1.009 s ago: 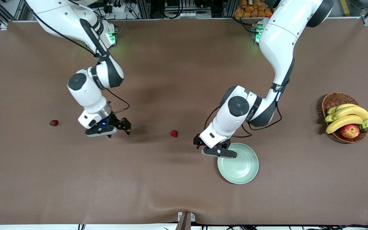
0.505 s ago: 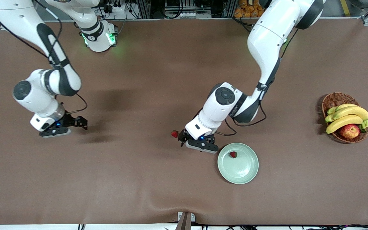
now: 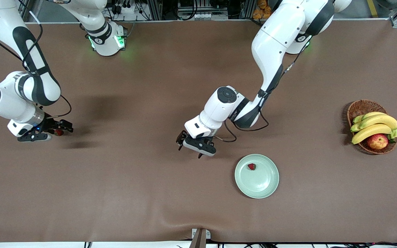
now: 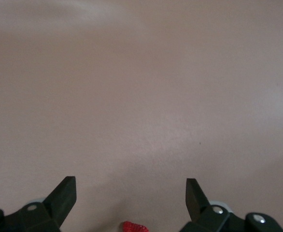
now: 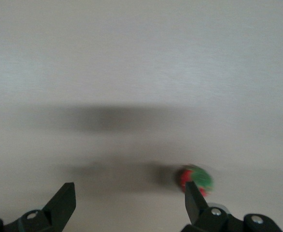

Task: Collect all strawberries into plate
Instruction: 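Grasp the second strawberry with the left gripper while the right gripper grasps the last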

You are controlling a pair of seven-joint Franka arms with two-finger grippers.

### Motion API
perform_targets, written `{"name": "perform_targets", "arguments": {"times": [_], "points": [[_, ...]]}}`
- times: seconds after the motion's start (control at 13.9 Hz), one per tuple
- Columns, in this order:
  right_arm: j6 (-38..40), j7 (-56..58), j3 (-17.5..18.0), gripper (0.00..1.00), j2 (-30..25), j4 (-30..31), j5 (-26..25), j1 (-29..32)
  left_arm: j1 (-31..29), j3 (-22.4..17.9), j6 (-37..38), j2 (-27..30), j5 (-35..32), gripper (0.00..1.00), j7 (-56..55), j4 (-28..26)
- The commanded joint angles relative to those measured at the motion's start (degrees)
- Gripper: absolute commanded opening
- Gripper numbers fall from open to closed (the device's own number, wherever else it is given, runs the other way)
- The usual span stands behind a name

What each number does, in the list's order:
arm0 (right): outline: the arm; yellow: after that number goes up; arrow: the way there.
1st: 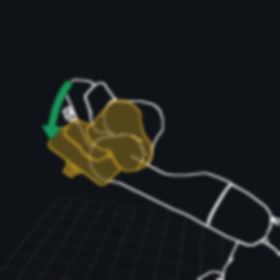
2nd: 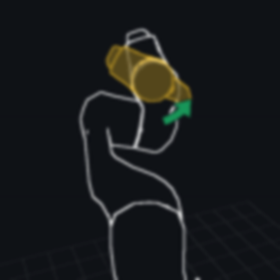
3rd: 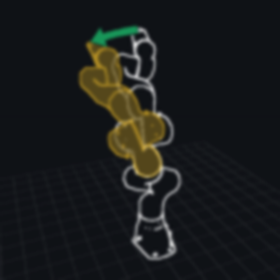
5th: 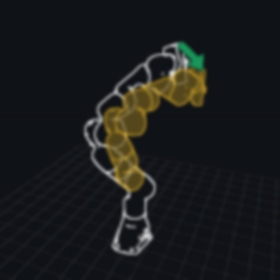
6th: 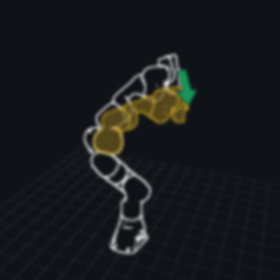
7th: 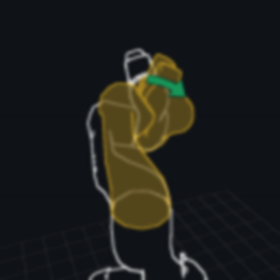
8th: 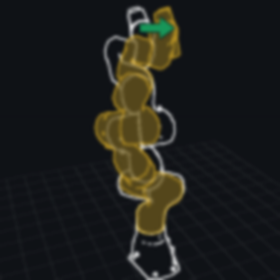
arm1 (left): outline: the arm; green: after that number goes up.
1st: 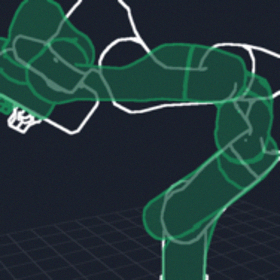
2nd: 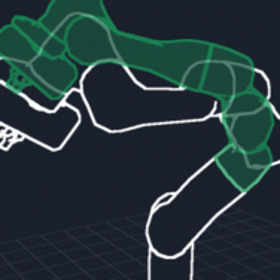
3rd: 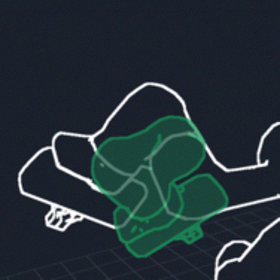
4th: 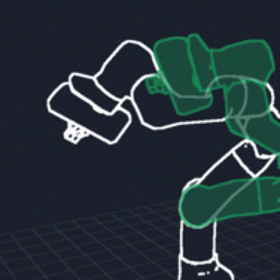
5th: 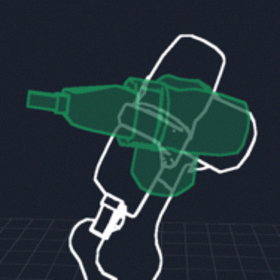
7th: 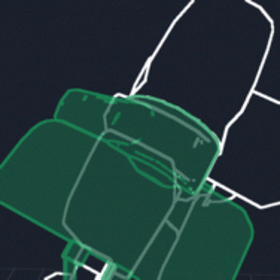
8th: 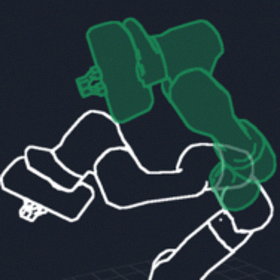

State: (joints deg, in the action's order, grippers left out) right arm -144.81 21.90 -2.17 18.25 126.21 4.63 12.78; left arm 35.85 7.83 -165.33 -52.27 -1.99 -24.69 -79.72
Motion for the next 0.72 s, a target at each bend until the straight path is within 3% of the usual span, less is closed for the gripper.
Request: {"name": "perform_targets", "arguments": {"times": [0.0,0.22,0.43,0.65], "points": [[1.1,0.5,-2.2,1.0,4.3,-4.7,-2.5,1.1,1.6,-1.0,-2.3,-1.9,-3.2,1.0,-0.1,0.7],[1.1,0.3,-2.2,1.0,8.6,-7.2,-2.5,2.4,2.6,-1.0,-2.3,-2.0,-3.4,0.99,-0.4,0.3],[2.8,-0.2,-2.3,1.0,8.6,-7.1,-2.5,2.5,3.4,-1.0,-2.3,-2.8,-3.4,0.87,-0.6,-0.7],[4.7,-0.5,-2.3,1.0,8.5,-7.1,-2.5,2.3,3.4,-1.7,-2.3,-3.7,-3.7,0.82,-0.3,-0.8]]}}
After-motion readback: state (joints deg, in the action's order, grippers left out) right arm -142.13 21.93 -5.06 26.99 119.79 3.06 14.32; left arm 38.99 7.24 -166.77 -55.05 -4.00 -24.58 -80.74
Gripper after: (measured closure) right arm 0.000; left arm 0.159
